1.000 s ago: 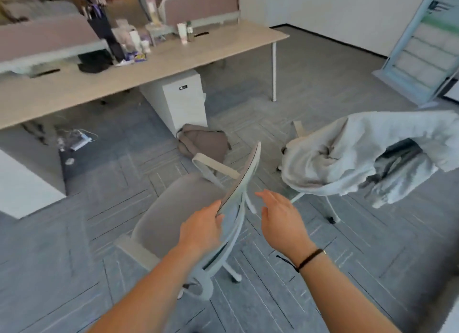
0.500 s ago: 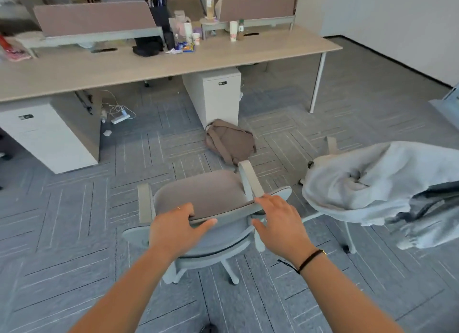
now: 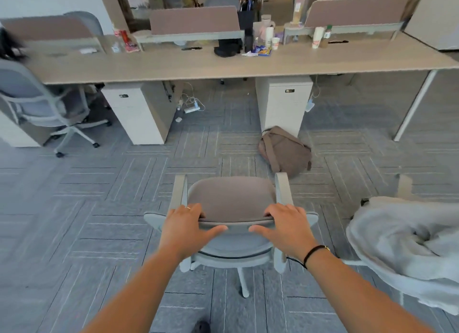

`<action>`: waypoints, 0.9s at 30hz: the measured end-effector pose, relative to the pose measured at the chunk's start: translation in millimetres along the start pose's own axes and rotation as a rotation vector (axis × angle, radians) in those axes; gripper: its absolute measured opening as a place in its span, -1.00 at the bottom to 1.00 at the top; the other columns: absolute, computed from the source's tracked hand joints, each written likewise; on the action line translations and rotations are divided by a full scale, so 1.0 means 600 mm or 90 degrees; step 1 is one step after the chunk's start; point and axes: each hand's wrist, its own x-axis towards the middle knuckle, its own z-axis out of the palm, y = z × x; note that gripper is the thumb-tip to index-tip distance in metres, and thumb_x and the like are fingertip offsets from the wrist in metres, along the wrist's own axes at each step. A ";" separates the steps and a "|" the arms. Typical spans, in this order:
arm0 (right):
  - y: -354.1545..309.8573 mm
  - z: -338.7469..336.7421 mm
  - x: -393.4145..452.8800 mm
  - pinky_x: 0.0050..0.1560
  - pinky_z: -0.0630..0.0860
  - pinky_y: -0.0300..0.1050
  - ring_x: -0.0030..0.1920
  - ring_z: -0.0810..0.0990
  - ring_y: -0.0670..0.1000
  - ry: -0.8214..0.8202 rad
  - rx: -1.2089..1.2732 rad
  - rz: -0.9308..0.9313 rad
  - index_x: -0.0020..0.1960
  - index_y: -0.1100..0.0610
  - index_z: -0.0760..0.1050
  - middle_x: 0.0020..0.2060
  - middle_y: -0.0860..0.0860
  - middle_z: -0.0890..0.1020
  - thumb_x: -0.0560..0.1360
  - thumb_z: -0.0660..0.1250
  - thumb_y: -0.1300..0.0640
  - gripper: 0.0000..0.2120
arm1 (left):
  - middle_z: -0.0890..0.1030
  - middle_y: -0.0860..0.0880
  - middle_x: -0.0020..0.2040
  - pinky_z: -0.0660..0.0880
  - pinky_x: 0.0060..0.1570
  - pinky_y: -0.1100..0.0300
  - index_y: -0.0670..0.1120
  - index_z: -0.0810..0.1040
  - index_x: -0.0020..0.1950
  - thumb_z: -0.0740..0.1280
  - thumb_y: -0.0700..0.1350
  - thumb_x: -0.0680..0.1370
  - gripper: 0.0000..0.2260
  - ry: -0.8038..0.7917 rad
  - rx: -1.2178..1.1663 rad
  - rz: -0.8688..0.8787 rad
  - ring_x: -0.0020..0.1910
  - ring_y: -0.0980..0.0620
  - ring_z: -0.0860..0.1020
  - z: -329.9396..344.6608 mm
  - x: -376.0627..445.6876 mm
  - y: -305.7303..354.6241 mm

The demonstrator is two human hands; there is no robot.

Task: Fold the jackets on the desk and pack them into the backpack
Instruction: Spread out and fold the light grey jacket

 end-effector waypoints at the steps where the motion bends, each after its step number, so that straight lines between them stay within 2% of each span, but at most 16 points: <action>1: 0.004 -0.002 0.010 0.12 0.27 -0.08 -0.01 0.43 -0.08 0.012 -0.003 -0.004 0.03 -0.14 0.46 -0.11 -0.23 0.49 0.31 0.07 -0.63 -0.35 | 0.49 0.21 -0.16 0.30 -0.03 0.16 0.13 0.45 -0.09 0.08 0.65 0.31 -0.37 0.002 0.005 -0.003 -0.13 0.12 0.45 0.000 0.005 0.004; 5: 0.021 -0.012 0.046 0.08 0.25 -0.06 0.00 0.44 -0.07 0.017 -0.018 -0.039 0.00 -0.15 0.47 -0.12 -0.22 0.50 0.22 -0.06 -0.69 -0.25 | 0.48 0.20 -0.18 0.26 -0.02 0.15 0.13 0.48 -0.11 -0.03 0.69 0.27 -0.29 0.023 0.020 -0.012 -0.14 0.11 0.45 0.002 0.028 0.013; 9: 0.020 -0.020 0.089 0.00 0.22 -0.06 -0.08 0.44 -0.08 0.029 -0.023 -0.060 -0.11 -0.15 0.41 -0.22 -0.22 0.49 0.17 -0.14 -0.72 -0.24 | 0.48 0.20 -0.19 0.28 0.01 0.13 0.14 0.48 -0.13 -0.11 0.71 0.23 -0.25 0.038 0.015 -0.028 -0.13 0.12 0.45 -0.001 0.059 0.004; 13: 0.002 -0.019 0.148 -0.09 0.18 -0.05 -0.20 0.40 -0.07 0.056 -0.036 -0.082 -0.28 -0.09 0.28 -0.34 -0.16 0.41 0.20 -0.12 -0.70 -0.31 | 0.46 0.20 -0.20 0.27 0.00 0.14 0.13 0.47 -0.15 -0.17 0.73 0.18 -0.20 0.037 0.036 -0.042 -0.13 0.11 0.43 -0.009 0.106 -0.025; 19: -0.038 -0.007 0.274 -0.11 0.21 -0.04 -0.23 0.42 -0.06 0.104 -0.045 -0.094 -0.30 -0.07 0.30 -0.36 -0.14 0.42 0.25 -0.07 -0.69 -0.32 | 0.45 0.19 -0.20 0.30 0.03 0.12 0.14 0.46 -0.18 -0.13 0.72 0.21 -0.24 0.069 0.043 -0.039 -0.13 0.11 0.41 -0.010 0.214 -0.105; 22: -0.046 -0.004 0.335 -0.13 0.21 -0.04 -0.26 0.38 -0.09 0.135 -0.047 -0.075 -0.33 -0.08 0.26 -0.38 -0.13 0.41 0.22 -0.14 -0.72 -0.30 | 0.44 0.18 -0.21 0.33 0.02 0.11 0.13 0.44 -0.20 -0.09 0.71 0.26 -0.29 0.080 0.050 -0.003 -0.15 0.10 0.41 -0.011 0.285 -0.135; 27: -0.076 -0.023 0.457 -0.12 0.22 -0.04 -0.26 0.36 -0.12 0.125 -0.037 -0.035 -0.30 -0.06 0.33 -0.35 -0.14 0.45 0.19 -0.18 -0.74 -0.22 | 0.45 0.15 -0.13 0.33 0.03 0.11 0.14 0.46 -0.09 -0.06 0.69 0.30 -0.30 0.017 0.064 0.021 -0.07 0.07 0.42 -0.029 0.417 -0.189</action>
